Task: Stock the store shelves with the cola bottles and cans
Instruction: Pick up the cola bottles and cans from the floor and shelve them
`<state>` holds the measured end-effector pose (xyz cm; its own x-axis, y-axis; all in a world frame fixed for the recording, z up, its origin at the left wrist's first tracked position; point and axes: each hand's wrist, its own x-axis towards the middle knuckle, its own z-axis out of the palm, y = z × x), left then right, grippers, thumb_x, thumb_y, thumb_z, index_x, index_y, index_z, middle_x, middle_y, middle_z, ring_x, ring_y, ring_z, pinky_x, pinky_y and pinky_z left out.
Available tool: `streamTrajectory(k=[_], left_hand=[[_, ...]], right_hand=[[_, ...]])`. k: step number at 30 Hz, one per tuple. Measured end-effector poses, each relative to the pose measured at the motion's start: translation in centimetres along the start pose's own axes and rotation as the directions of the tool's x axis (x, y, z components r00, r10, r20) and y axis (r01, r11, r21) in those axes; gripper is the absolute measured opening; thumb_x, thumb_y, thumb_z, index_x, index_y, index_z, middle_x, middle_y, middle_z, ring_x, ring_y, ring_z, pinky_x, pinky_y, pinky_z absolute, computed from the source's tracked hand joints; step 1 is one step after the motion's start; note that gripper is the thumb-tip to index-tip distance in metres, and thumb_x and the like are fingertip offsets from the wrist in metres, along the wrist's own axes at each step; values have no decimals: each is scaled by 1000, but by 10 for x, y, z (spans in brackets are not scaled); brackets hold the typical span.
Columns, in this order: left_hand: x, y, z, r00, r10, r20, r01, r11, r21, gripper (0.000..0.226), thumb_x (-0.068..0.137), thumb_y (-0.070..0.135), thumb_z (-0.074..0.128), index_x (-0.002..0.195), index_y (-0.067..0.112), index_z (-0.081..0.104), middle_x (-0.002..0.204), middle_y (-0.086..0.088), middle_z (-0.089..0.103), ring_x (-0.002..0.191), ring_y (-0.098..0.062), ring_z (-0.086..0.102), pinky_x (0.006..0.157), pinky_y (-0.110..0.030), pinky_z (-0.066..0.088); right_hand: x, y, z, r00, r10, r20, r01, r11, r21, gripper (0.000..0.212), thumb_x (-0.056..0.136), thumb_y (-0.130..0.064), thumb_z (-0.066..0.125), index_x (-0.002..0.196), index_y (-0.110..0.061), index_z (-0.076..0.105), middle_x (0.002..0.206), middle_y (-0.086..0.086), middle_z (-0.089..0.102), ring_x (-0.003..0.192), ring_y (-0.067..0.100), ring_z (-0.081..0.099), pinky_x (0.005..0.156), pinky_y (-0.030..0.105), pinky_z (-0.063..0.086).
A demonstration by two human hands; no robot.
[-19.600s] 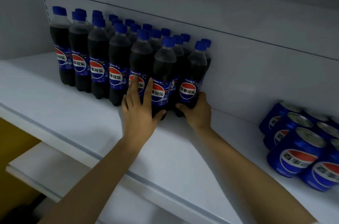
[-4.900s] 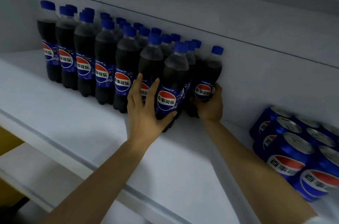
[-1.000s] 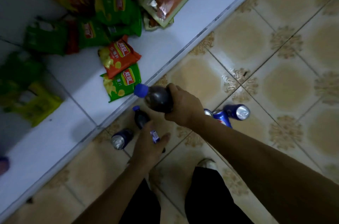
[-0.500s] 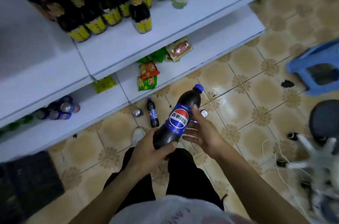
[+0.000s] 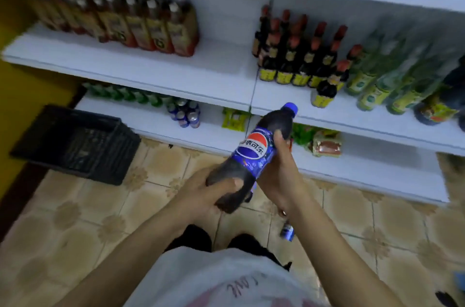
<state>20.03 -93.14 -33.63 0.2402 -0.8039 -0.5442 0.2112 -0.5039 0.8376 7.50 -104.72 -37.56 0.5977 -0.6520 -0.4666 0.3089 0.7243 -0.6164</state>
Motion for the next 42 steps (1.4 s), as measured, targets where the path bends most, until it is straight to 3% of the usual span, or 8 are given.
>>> streamTrajectory(k=[5, 10, 13, 17, 22, 32, 38, 42], left_hand=[[-32, 19, -53, 908, 361, -212, -305, 918, 253, 52, 51, 57, 70, 95, 31, 61, 87, 18, 68, 74, -1, 65, 62, -14, 48], [-50, 36, -117, 790, 537, -297, -426, 828, 364, 50, 59, 49, 76, 103, 41, 53, 97, 32, 61, 84, 8, 61, 61, -5, 45], [-57, 45, -166, 736, 595, -323, -490, 797, 353, 56, 59, 46, 78, 108, 42, 51, 101, 32, 61, 90, 8, 62, 64, -5, 46], [-65, 65, -241, 657, 676, -333, -604, 737, 304, 56, 61, 44, 76, 111, 41, 50, 105, 28, 62, 92, 4, 63, 66, -9, 49], [-65, 96, -333, 551, 755, -354, -729, 643, 236, 57, 65, 35, 78, 115, 32, 51, 104, 24, 64, 94, 2, 64, 67, -10, 50], [-9, 152, -421, 562, 777, -282, -776, 614, 144, 59, 63, 44, 78, 115, 43, 49, 109, 24, 61, 100, 0, 63, 67, -17, 54], [58, 192, -428, 650, 747, -140, -737, 665, 122, 64, 60, 53, 75, 116, 45, 45, 109, 23, 62, 100, 1, 63, 75, -23, 55], [113, 238, -433, 646, 758, -88, -740, 651, 170, 67, 66, 64, 67, 124, 44, 40, 126, 20, 52, 113, 6, 53, 88, -20, 50]], right_hand=[[12, 16, 52, 992, 16, 122, 16, 967, -253, 64, 73, -68, 56, 116, -21, 61, 107, 3, 72, 96, 18, 67, 88, 38, 51], [30, 23, 131, 961, -24, 274, 125, 926, -356, 57, 76, -46, 71, 120, -13, 58, 113, 10, 68, 98, 22, 66, 80, 35, 56], [43, 24, 190, 924, -68, 377, 237, 874, -424, 48, 76, -40, 69, 118, -19, 59, 110, 5, 70, 96, 21, 66, 78, 32, 53], [57, 39, 280, 880, -124, 459, 370, 785, -497, 35, 70, -47, 69, 102, -32, 63, 90, 2, 71, 85, 30, 53, 76, 46, 30], [77, 70, 375, 781, -199, 592, 529, 714, -459, 53, 81, -35, 70, 129, -26, 50, 122, -2, 67, 112, 19, 64, 82, 31, 54], [130, 78, 476, 861, -316, 398, 507, 596, -623, 70, 68, -36, 81, 129, -23, 49, 119, 0, 66, 106, 17, 66, 79, 41, 59], [182, 31, 485, 858, -418, 298, 500, 545, -674, 54, 71, -22, 83, 118, -20, 56, 106, 0, 71, 95, 16, 70, 66, 28, 57], [229, -27, 488, 827, -479, 295, 534, 503, -680, 48, 71, -22, 82, 114, -21, 59, 103, -2, 73, 93, 14, 70, 75, 36, 60]])
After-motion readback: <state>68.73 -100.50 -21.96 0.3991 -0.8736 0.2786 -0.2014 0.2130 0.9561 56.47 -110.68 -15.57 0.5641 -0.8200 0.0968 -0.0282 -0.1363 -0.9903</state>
